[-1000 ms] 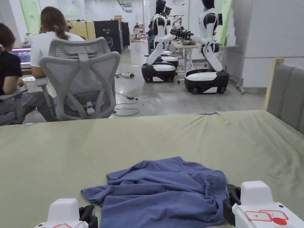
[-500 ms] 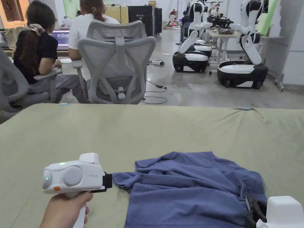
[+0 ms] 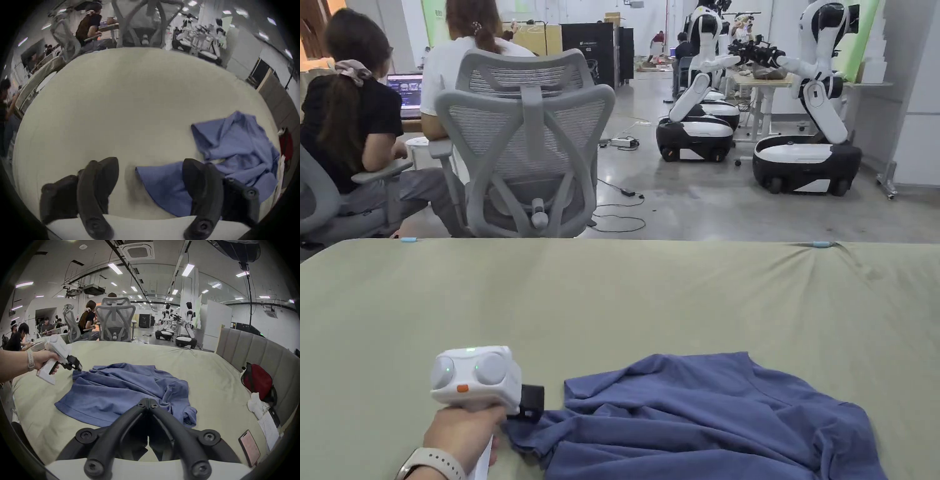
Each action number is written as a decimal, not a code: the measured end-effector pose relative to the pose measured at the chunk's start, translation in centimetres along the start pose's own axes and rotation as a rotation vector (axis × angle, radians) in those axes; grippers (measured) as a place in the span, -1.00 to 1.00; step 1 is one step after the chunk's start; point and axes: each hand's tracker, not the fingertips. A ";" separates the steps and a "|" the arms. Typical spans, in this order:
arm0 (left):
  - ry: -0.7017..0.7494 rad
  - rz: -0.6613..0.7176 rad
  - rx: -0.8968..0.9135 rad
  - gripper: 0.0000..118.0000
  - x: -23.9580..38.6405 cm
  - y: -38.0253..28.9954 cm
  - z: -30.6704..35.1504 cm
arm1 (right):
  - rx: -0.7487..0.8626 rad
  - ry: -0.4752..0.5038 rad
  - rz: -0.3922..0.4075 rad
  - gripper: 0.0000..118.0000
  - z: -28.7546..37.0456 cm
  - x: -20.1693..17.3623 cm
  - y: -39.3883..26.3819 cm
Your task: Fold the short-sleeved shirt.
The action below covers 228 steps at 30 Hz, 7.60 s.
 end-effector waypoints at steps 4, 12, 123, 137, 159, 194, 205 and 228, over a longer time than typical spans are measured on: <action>0.036 -0.129 0.012 -0.40 2.0 -1.4 0.3 | -0.035 -0.041 -0.015 -1.00 -0.8 1.8 0.0; -0.063 -0.121 0.159 -0.95 1.8 -2.8 7.3 | -0.195 -0.140 -0.134 -1.00 -6.7 10.3 2.2; -0.164 -0.073 0.539 -1.00 -0.2 -25.4 27.1 | 0.087 0.040 -0.081 -1.00 7.6 -3.1 0.5; -0.174 0.201 0.156 -0.70 -15.3 -22.7 22.3 | 0.005 0.175 -0.020 -1.00 2.9 -7.0 -0.2; -0.038 -0.027 0.037 -0.96 -11.0 -22.9 17.0 | -0.075 0.189 -0.013 -1.00 -0.4 -6.6 -0.9; -0.100 0.059 0.134 -0.96 -11.2 -23.2 15.3 | -0.418 0.278 0.199 -0.96 -29.2 -2.5 9.2; 0.041 -0.064 0.300 -0.97 -9.3 -13.6 17.2 | -0.050 0.010 0.261 -0.96 -11.1 1.3 20.3; 0.287 -0.095 0.948 -0.97 -2.0 20.6 43.8 | 0.532 -0.167 0.102 -0.96 -0.3 7.9 48.3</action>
